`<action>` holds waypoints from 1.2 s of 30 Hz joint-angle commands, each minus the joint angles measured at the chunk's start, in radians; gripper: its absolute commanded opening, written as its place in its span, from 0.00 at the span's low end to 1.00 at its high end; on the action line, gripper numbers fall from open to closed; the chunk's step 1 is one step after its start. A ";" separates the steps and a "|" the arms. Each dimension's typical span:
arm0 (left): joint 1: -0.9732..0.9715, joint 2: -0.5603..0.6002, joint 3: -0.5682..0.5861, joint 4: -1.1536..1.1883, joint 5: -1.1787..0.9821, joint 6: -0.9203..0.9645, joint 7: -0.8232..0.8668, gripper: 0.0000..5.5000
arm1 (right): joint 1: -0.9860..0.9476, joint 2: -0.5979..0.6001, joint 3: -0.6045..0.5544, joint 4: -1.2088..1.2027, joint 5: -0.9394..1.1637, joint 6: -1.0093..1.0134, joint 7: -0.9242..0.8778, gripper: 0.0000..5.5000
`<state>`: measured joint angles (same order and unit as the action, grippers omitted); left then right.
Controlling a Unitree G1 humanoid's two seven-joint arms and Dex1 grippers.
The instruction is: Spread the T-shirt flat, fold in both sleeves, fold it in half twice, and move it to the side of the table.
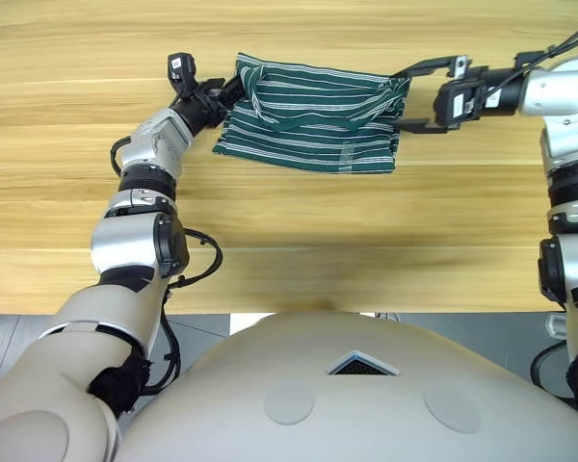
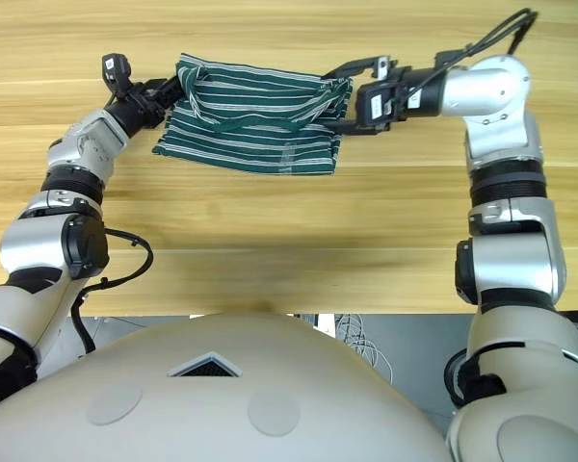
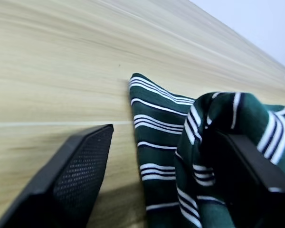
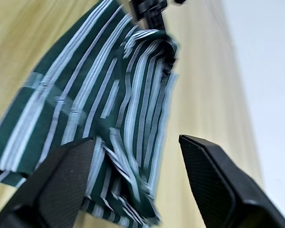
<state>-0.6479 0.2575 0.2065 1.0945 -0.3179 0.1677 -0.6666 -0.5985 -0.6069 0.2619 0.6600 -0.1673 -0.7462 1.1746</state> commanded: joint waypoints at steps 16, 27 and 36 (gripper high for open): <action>0.058 -0.050 -0.037 0.052 0.053 0.040 0.016 0.62 | -0.153 0.044 0.230 0.198 -0.384 0.010 -0.325 0.60; 0.066 -0.057 -0.046 0.047 0.057 0.035 0.008 0.62 | -0.163 0.054 0.237 0.193 -0.393 0.088 -0.355 0.42; 0.069 -0.067 -0.059 0.039 0.058 0.032 0.001 0.62 | -0.172 0.062 0.251 0.214 -0.415 0.141 -0.404 0.12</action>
<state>-0.6509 0.2187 0.1725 1.0873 -0.3035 0.1470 -0.6745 -0.7429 -0.5450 0.5117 0.8672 -0.5865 -0.6126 0.7714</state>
